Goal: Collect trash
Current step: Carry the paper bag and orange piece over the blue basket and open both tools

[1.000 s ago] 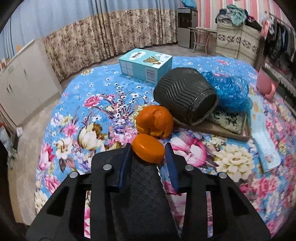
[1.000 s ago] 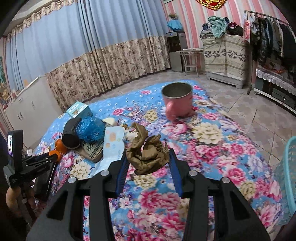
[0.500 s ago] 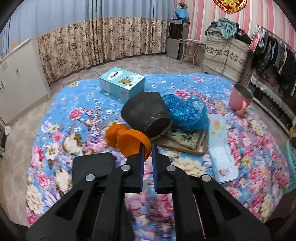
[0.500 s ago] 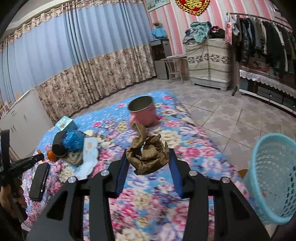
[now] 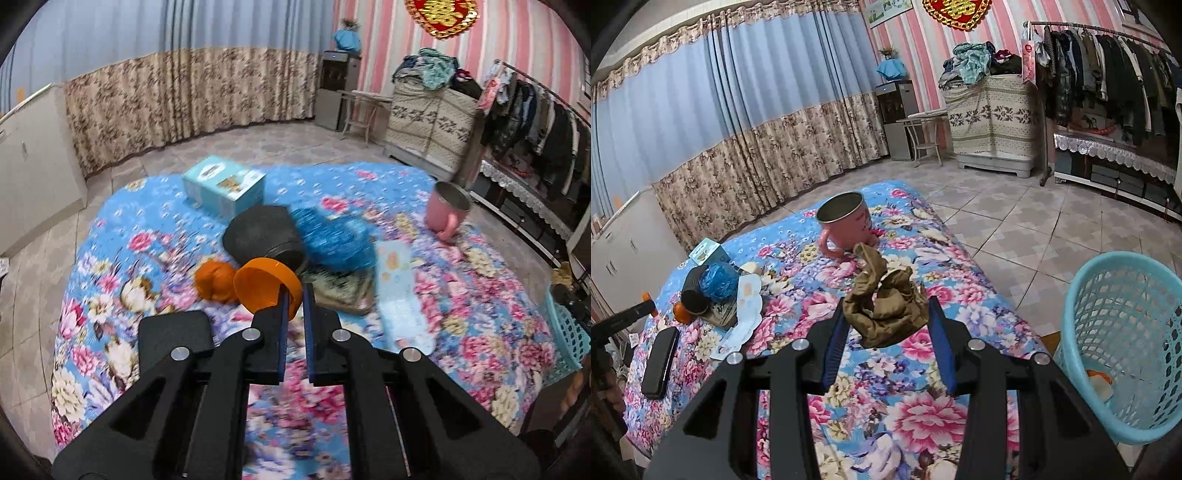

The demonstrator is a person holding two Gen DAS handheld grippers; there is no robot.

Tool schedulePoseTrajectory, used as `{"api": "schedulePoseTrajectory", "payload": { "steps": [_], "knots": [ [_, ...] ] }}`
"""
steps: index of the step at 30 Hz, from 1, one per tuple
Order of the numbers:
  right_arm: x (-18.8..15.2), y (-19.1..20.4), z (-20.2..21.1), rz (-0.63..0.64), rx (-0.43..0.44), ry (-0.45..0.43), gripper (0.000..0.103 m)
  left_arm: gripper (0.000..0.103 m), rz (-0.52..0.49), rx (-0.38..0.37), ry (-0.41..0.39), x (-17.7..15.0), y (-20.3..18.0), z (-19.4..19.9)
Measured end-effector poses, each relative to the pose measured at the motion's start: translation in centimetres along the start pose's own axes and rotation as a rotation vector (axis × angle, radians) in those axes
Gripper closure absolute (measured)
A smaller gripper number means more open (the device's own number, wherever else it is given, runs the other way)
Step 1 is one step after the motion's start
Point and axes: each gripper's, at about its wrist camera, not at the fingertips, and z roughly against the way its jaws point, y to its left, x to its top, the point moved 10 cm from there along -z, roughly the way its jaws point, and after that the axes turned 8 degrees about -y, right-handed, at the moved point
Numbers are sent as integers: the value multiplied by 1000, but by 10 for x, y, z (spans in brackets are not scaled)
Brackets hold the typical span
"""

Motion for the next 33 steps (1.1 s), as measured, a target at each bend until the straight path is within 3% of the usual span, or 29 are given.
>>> {"api": "schedulePoseTrajectory", "payload": {
  "steps": [7,18,25,33],
  "knots": [
    [19,-40,23,-9,-63,-50,61,97,-85,-103,-46,21,-77,1],
    [48,-151,88,-2,-284,-125,61,97,-265,-358,-117,29,-271,-1],
    [51,-216,126,-26,-392,-150,61,97,-332,-560,-106,7,-396,7],
    [44,-274,151,-101,-468,-160,61,97,-429,-694,-84,-35,-489,20]
  ]
}}
